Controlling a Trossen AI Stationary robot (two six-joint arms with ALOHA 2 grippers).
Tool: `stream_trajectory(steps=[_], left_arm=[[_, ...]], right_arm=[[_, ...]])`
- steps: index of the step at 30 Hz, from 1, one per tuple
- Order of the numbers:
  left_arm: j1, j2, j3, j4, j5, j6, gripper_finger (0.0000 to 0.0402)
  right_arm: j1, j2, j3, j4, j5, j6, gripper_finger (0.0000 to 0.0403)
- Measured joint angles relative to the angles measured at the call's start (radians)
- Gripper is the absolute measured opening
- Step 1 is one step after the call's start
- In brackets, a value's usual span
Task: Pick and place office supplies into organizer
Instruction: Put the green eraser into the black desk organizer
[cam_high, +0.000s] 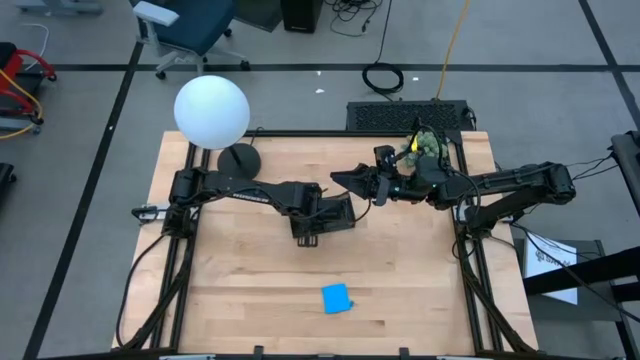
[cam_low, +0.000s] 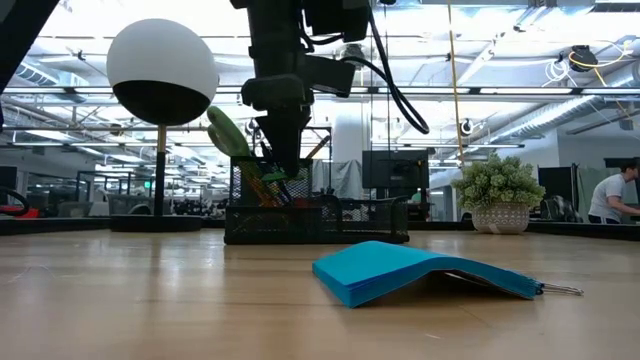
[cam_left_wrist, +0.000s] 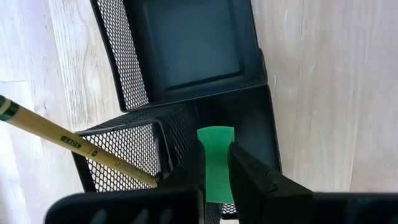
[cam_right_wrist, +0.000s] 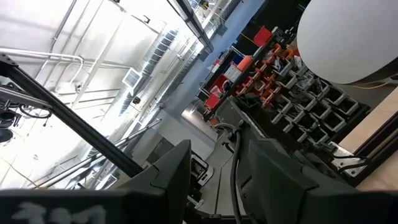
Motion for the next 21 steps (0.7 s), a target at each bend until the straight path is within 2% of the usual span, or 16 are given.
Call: stream_trajectory(steps=[14,21], left_arm=[[0.002,0.000,0.000,-0.001,0.010,-0.018,0.0037],[0.002,0.001,0.000,-0.003,0.015,-0.017,0.0083]], right_arm=[[0.000,0.000,0.000,-0.003,-0.022,-0.001,0.0151],[0.000,0.000,0.000,-0.003,-0.023,-0.001,0.0151]])
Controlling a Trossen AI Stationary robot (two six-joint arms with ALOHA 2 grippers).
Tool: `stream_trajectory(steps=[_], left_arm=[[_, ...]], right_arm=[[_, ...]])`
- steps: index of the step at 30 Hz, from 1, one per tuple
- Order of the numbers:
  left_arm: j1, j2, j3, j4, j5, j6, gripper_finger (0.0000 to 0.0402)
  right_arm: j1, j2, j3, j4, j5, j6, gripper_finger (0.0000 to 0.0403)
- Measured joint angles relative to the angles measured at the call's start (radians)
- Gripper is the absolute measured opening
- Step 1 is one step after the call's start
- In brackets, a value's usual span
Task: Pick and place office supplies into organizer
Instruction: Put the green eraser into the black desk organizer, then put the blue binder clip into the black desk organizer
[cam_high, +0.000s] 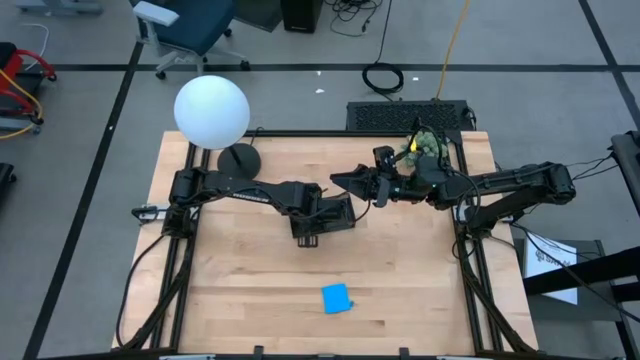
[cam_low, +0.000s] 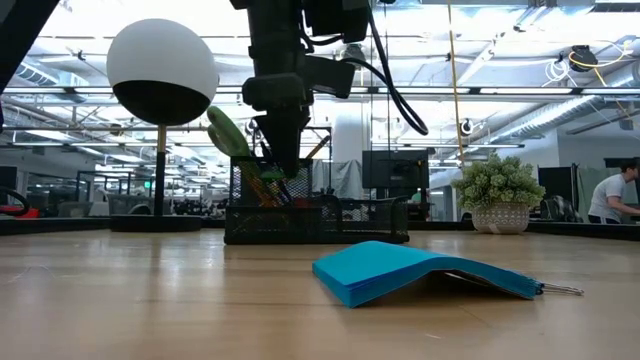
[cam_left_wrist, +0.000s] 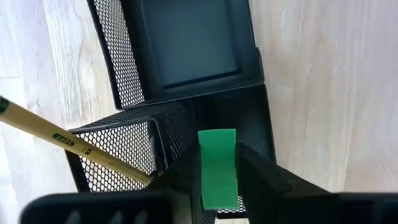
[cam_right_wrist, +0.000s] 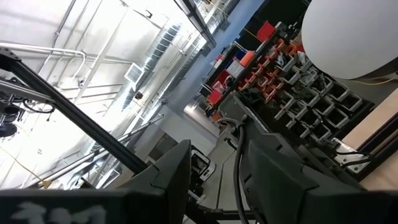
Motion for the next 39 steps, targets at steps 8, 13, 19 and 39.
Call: stream_trajectory(steps=[8,13,19,39], left_arm=[[0.000,0.000,0.000,-0.002,-0.004,-0.006,0.0130],[0.000,0.000,0.000,-0.002,-0.006,-0.014,0.0142],[-0.008,0.000,0.000,-0.019,-0.006,-0.054,0.0145],[-0.148,-0.006,0.052,-0.053,-0.006,-0.174,0.0145]], right_arm=[[0.000,0.000,0.000,0.000,0.000,0.000,0.0151],[0.000,0.000,0.000,0.000,0.000,0.000,0.0151],[0.000,0.000,0.000,0.000,0.000,0.001,0.0151],[0.000,0.000,0.000,0.090,0.003,0.082,0.0151]])
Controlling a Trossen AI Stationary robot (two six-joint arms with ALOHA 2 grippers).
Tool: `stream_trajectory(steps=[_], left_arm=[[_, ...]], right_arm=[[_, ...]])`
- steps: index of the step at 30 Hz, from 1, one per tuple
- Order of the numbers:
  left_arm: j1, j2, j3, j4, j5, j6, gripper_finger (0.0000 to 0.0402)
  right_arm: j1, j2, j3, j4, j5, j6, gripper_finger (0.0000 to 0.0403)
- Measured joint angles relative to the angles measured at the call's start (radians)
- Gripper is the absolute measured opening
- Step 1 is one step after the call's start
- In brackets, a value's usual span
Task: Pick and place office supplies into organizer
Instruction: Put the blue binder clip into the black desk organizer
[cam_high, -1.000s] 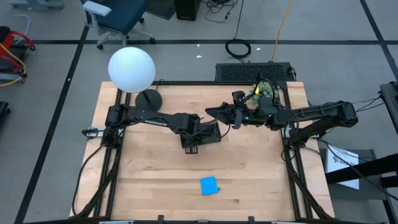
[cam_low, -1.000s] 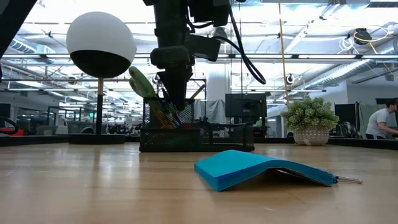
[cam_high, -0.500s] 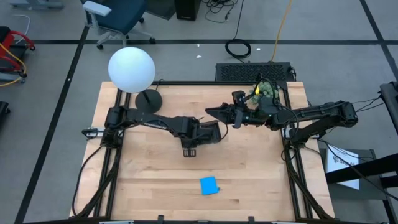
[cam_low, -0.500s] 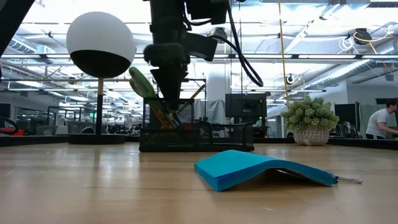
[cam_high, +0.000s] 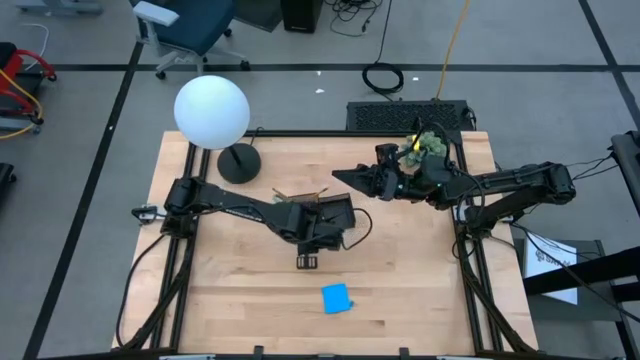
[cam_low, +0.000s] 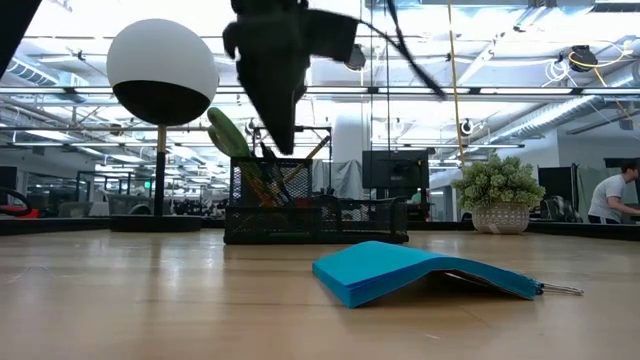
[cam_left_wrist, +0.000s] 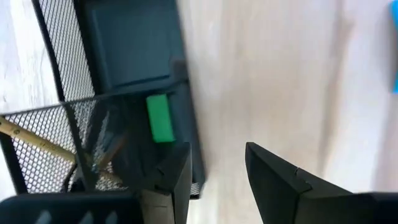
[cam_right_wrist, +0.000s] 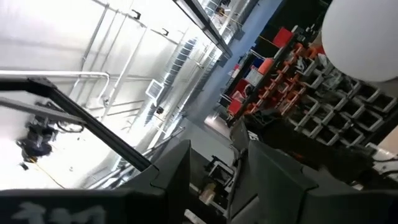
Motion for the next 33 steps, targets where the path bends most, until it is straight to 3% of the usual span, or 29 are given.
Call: stream_trajectory(steps=[12,20,24,29,33], left_arm=[[-0.065,-0.001,0.201,-0.004,-0.054,-0.068,0.0145],[-0.108,-0.001,0.256,-0.084,-0.056,-0.107,0.0145],[-0.146,-0.021,0.260,-0.125,-0.060,-0.143,0.0145],[-0.195,-0.091,0.261,-0.127,-0.151,-0.203,0.0145],[-0.222,-0.168,0.262,-0.137,-0.226,-0.222,0.0145]], right_arm=[[-0.013,0.000,0.000,0.029,0.004,0.185,0.0151],[-0.015,0.000,0.000,0.156,-0.003,0.143,0.0151],[-0.016,0.000,0.000,0.217,-0.055,0.104,0.0151],[0.008,0.000,0.000,0.292,-0.171,0.024,0.0151],[0.083,0.000,0.000,0.287,-0.187,-0.118,0.0151]])
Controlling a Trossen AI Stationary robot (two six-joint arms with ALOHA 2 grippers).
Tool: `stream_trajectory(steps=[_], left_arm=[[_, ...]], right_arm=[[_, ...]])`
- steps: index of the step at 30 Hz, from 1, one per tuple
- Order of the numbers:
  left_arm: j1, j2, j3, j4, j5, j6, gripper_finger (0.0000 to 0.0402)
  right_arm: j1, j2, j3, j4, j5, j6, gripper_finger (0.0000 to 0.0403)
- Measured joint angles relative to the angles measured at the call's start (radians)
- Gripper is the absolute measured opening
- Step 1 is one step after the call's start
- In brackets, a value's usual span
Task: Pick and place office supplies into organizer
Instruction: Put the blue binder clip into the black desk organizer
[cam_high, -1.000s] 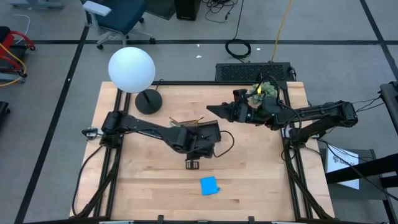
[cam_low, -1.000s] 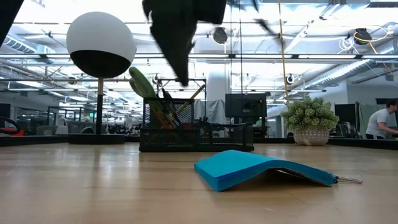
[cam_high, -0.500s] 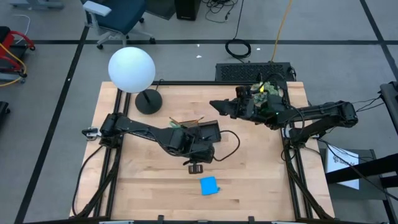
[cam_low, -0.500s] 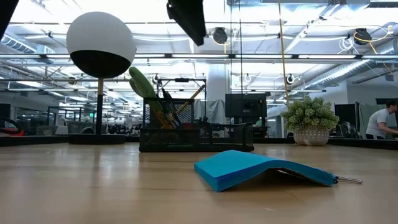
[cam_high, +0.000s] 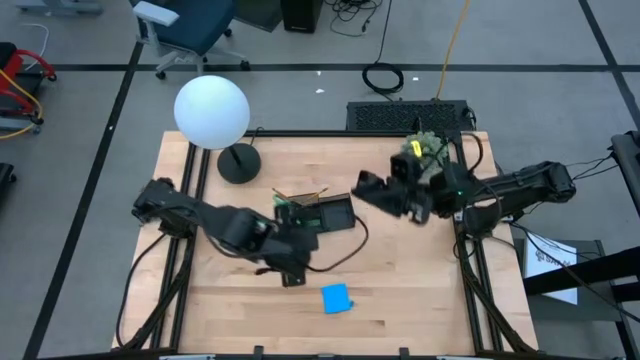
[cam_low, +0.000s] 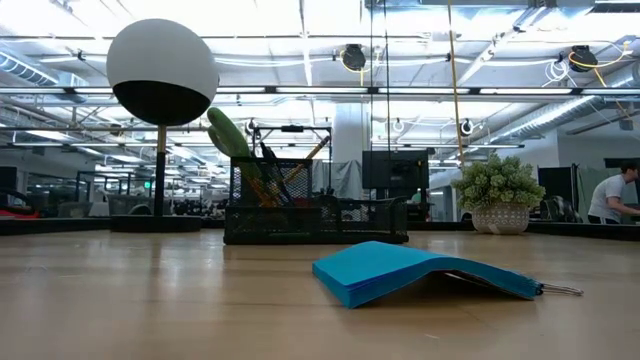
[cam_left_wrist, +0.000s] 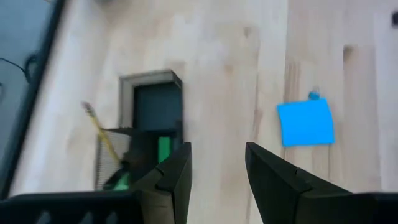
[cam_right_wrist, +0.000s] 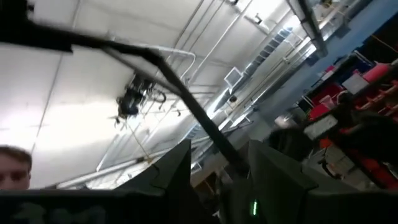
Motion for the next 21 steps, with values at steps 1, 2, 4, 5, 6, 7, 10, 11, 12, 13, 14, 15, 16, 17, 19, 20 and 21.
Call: stream_trajectory(steps=[1,2,4,5,6,7,10,11,12,13,14,15,16,17,19,20,21], left_arm=[[-0.002,-0.022,0.000,-0.004,-0.015,0.001,0.0145],[-0.006,-0.044,0.000,-0.012,-0.030,0.002,0.0145],[-0.006,-0.083,0.000,-0.022,-0.056,0.003,0.0145],[-0.006,-0.108,0.000,-0.031,-0.071,0.004,0.0145],[-0.009,-0.131,0.000,-0.047,-0.084,0.002,0.0145],[-0.009,-0.154,0.000,-0.056,-0.096,-0.001,0.0145],[-0.007,-0.234,0.000,-0.065,-0.115,-0.004,0.0145],[-0.004,-0.260,0.000,-0.065,-0.115,0.001,0.0145],[-0.001,-0.286,0.000,-0.059,-0.115,-0.004,0.0145],[-0.001,-0.310,0.000,-0.053,-0.115,-0.017,0.0145],[-0.001,-0.334,0.000,-0.049,-0.113,-0.029,0.0145],[-0.001,-0.354,0.000,-0.044,-0.105,-0.034,0.0145],[-0.001,-0.373,0.000,-0.034,-0.093,-0.034,0.0145],[-0.003,-0.391,0.000,-0.025,-0.083,-0.034,0.0145],[-0.014,-0.419,0.000,-0.012,-0.062,-0.035,0.0145],[-0.020,-0.429,0.000,-0.006,-0.059,-0.031,0.0145],[-0.027,-0.437,0.000,0.000,-0.059,-0.025,0.0145]], right_arm=[[0.020,0.000,0.000,-0.005,0.009,-0.032,0.0151],[0.040,0.000,0.000,-0.011,0.026,-0.059,0.0151],[0.064,0.000,0.000,-0.042,0.076,-0.082,0.0151],[0.068,0.000,0.000,-0.057,0.090,-0.081,0.0151],[0.068,0.000,0.000,-0.063,0.088,-0.067,0.0151],[0.067,0.001,0.000,-0.063,0.083,-0.049,0.0151],[0.068,-0.001,0.000,-0.086,0.083,-0.012,0.0151],[0.068,-0.002,0.000,-0.110,0.079,-0.015,0.0151],[0.068,-0.001,0.000,-0.138,0.064,-0.019,0.0151],[0.069,0.001,0.000,-0.163,0.039,-0.018,0.0151],[0.070,0.001,0.000,-0.185,0.002,-0.017,0.0151],[0.071,0.001,0.000,-0.207,-0.039,-0.018,0.0151],[0.074,0.001,0.000,-0.227,-0.071,-0.021,0.0151],[0.079,-0.001,0.000,-0.255,-0.086,-0.022,0.0151],[0.092,-0.001,0.000,-0.323,-0.103,-0.021,0.0151],[0.098,0.001,0.000,-0.351,-0.104,-0.019,0.0151],[0.104,0.001,-0.001,-0.374,-0.104,-0.018,0.0151]])
